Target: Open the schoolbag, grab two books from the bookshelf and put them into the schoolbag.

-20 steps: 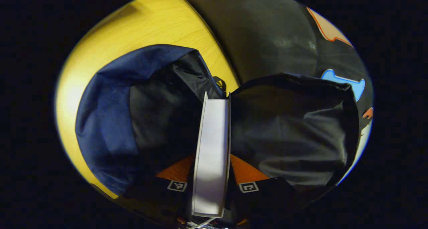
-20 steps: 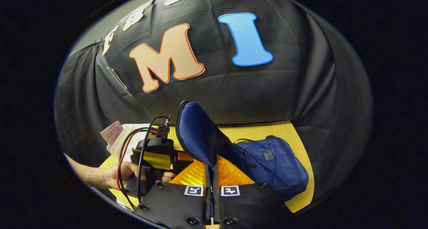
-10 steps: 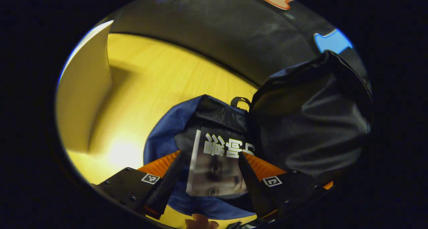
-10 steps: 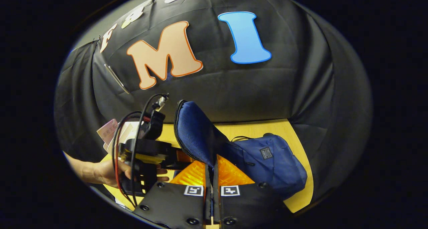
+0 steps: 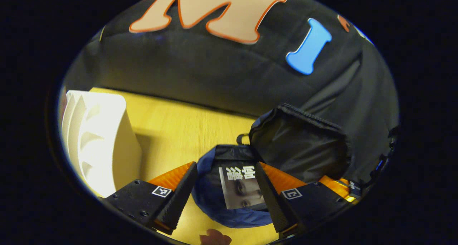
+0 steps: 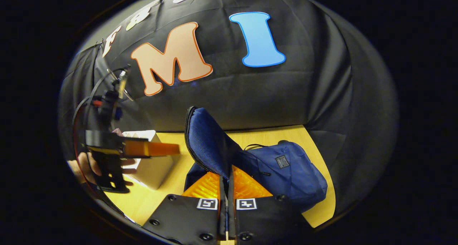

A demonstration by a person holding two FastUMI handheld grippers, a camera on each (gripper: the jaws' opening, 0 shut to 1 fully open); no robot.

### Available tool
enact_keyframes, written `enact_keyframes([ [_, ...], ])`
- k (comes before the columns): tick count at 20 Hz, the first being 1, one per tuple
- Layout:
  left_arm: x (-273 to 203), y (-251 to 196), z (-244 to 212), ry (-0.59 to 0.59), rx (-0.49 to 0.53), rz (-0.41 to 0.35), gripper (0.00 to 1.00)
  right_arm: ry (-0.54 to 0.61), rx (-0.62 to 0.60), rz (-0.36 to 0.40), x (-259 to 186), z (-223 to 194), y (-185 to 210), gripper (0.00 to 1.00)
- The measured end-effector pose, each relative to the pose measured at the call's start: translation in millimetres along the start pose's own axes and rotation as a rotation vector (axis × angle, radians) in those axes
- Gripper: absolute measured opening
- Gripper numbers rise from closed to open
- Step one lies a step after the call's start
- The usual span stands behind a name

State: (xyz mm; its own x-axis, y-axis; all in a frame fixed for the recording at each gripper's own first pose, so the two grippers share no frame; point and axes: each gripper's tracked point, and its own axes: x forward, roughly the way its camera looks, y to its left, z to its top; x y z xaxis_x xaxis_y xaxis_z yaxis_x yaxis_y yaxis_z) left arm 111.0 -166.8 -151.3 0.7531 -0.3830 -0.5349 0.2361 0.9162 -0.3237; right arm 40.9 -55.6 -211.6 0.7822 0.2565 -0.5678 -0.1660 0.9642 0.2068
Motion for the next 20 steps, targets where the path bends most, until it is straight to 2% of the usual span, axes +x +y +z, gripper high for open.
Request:
enact_keyframes([
  [3,-52.8,25.9,53.4,-0.117,0.076,0.009,0.95,-0.001,0.006,-0.015,-1.5,-0.2,-0.3,0.05],
  [6,-103.2,57.3,86.7,-0.197,0.080,0.009,0.94,0.002,-0.009,-0.025,-1.2,0.2,1.1,0.05],
  [11,-178.4,151.9,111.8,-0.264,0.112,0.128,0.94,-0.001,-0.019,-0.044,-1.3,2.3,-0.8,0.05],
  [15,-236.7,233.2,121.1,-0.294,0.138,0.261,0.94,-0.009,-0.014,-0.064,2.4,6.9,-3.5,0.05],
  [18,-261.6,278.7,124.8,-0.292,0.129,0.322,0.94,-0.017,-0.014,-0.075,3.1,9.4,-5.4,0.05],
  [19,-265.5,292.9,126.9,-0.290,0.123,0.342,0.89,-0.017,-0.015,-0.079,2.9,9.3,-6.1,0.05],
  [20,-270.9,309.2,129.8,-0.281,0.129,0.356,0.94,-0.015,-0.015,-0.082,3.2,9.5,-6.7,0.05],
])
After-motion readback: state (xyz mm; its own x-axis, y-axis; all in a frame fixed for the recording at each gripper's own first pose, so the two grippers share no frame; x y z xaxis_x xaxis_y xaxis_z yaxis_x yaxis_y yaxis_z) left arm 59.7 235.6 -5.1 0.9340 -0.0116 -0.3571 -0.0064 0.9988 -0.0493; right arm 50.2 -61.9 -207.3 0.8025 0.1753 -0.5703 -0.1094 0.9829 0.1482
